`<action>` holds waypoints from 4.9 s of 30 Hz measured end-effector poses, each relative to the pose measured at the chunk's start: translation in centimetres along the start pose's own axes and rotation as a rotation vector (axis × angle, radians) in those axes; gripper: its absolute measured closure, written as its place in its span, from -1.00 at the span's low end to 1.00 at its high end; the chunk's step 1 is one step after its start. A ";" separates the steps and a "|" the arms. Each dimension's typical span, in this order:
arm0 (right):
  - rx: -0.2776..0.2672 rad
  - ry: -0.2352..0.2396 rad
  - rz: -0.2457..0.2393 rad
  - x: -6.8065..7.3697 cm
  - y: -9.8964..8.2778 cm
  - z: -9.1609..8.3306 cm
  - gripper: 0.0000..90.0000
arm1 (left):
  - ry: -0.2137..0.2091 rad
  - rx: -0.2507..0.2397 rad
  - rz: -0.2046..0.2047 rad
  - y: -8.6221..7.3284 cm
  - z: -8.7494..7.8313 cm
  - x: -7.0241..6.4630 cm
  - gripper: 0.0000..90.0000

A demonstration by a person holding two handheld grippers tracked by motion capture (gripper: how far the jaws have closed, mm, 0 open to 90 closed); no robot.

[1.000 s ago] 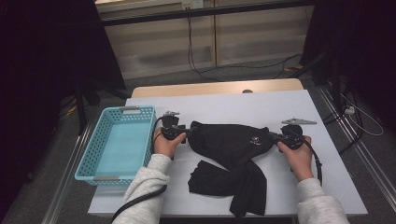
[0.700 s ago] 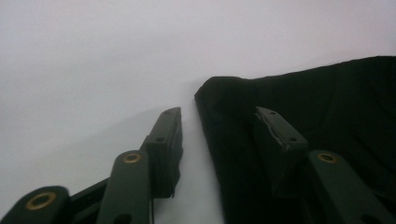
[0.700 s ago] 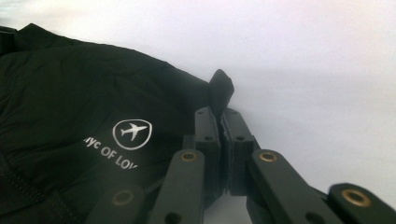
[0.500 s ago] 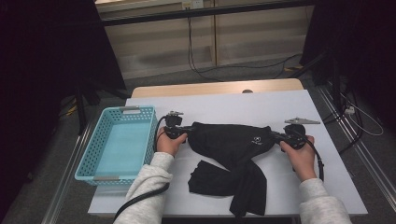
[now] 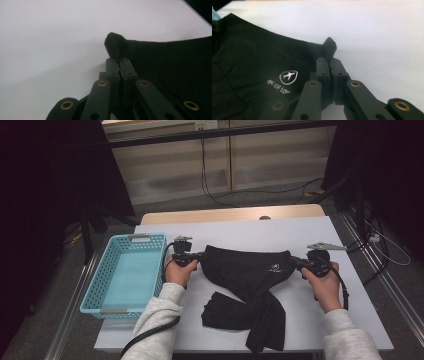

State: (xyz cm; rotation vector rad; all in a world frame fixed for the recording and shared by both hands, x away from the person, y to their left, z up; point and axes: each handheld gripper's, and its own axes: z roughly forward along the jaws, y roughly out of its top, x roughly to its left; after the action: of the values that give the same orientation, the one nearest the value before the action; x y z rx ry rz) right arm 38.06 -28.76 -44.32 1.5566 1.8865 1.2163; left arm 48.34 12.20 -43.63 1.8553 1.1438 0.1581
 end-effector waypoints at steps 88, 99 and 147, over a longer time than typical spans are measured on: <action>0.040 0.050 -0.262 7.7 -0.2 -1.3 -0.31 | -0.001 0.000 0.109 -1.4 -3.5 -2.1 -0.54; 0.084 0.041 -0.302 9.2 -3.5 -1.6 -0.33 | -0.029 0.007 0.172 -4.1 -3.2 -3.5 -0.60; 0.190 0.382 -0.505 18.9 -5.2 3.2 0.98 | 0.010 0.038 0.201 -7.4 -4.7 -3.2 -0.67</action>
State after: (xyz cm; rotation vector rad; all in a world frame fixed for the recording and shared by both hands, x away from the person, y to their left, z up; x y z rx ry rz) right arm 31.92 -9.99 -46.26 0.8673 2.5011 1.1777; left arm 39.32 13.76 -45.49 2.0037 0.9708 0.2616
